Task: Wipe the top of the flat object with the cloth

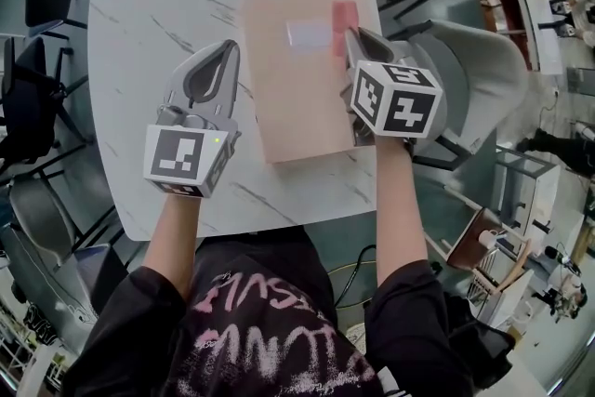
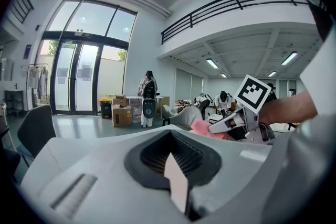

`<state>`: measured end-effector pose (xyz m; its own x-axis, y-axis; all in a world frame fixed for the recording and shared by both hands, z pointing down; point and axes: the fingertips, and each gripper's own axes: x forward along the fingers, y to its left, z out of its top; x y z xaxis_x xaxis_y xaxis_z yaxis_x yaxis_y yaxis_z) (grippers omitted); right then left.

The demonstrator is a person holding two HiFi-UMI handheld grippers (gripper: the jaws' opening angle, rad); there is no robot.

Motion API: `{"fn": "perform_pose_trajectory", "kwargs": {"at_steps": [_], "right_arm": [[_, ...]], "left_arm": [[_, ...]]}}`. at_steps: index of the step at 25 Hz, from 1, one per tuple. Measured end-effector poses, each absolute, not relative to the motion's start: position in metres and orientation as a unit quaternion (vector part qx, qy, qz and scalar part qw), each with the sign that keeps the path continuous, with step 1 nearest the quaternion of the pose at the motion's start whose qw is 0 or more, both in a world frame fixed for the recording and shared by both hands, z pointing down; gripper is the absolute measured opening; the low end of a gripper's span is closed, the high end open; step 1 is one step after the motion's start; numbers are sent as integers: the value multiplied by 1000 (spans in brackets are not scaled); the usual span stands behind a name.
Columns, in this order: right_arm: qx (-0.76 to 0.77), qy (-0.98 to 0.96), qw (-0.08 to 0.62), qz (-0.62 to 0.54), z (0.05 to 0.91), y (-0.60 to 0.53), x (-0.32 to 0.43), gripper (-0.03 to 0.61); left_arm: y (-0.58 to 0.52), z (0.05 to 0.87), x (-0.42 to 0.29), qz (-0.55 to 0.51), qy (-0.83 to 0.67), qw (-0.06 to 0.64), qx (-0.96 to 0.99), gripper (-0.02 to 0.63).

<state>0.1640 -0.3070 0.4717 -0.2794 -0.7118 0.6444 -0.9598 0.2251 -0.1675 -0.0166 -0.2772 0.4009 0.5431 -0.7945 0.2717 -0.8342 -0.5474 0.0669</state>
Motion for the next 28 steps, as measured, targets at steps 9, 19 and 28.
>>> {"fn": "perform_pose_trajectory", "kwargs": {"at_steps": [9, 19, 28], "right_arm": [[507, -787, 212, 280, 466, -296, 93, 51], [451, -815, 214, 295, 468, -276, 27, 51], [434, -815, 229, 308, 484, -256, 14, 51]], "left_arm": [[-270, 393, -39, 106, -487, 98, 861, 2], [-263, 383, -74, 97, -517, 76, 847, 2], [-250, 384, -79, 111, -523, 82, 841, 2]]}}
